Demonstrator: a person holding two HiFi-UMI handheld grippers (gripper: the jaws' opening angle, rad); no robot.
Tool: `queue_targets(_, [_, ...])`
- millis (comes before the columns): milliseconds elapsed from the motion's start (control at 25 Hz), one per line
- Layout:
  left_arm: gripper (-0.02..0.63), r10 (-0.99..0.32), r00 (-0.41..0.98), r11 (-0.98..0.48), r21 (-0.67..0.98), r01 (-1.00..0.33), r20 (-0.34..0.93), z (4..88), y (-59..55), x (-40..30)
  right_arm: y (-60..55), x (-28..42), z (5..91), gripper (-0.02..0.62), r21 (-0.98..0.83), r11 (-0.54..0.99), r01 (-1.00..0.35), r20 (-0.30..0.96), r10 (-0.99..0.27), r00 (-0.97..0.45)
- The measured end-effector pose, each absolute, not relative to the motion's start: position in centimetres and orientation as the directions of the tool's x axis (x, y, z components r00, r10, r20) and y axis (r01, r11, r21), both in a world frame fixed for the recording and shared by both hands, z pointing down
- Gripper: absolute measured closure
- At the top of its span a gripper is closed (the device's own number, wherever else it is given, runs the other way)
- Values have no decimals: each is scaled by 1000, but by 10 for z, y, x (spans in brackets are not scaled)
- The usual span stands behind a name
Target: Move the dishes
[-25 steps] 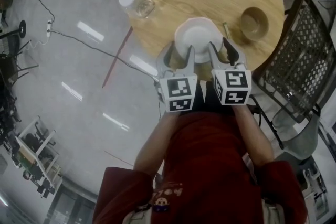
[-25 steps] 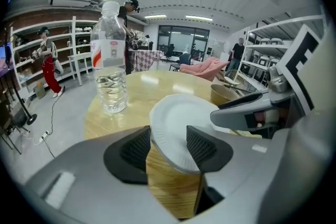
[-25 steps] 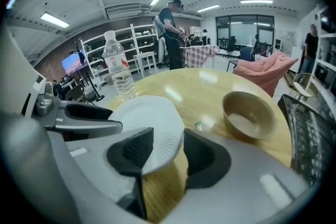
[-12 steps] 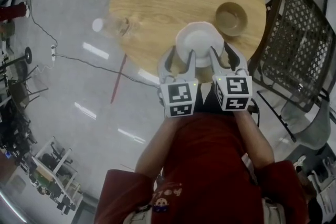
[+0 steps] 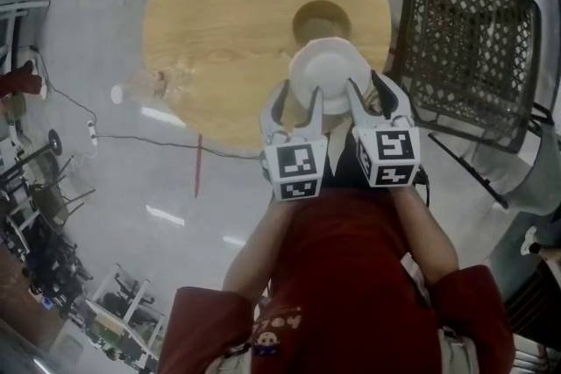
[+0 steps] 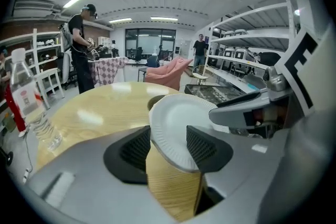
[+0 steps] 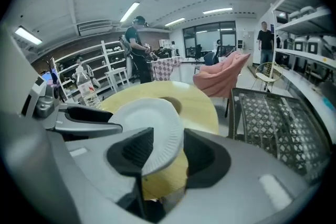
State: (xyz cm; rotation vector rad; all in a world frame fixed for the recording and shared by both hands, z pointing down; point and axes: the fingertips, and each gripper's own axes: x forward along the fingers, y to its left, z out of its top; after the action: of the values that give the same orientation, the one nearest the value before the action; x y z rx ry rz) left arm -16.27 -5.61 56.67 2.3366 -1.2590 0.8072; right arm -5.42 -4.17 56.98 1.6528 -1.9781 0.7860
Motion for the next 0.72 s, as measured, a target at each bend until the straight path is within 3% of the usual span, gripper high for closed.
queue_targets(720, [379, -473, 615, -750, 77, -656, 631, 545, -24, 9, 8, 112, 538, 414, -112, -169, -979, 651, -757, 57])
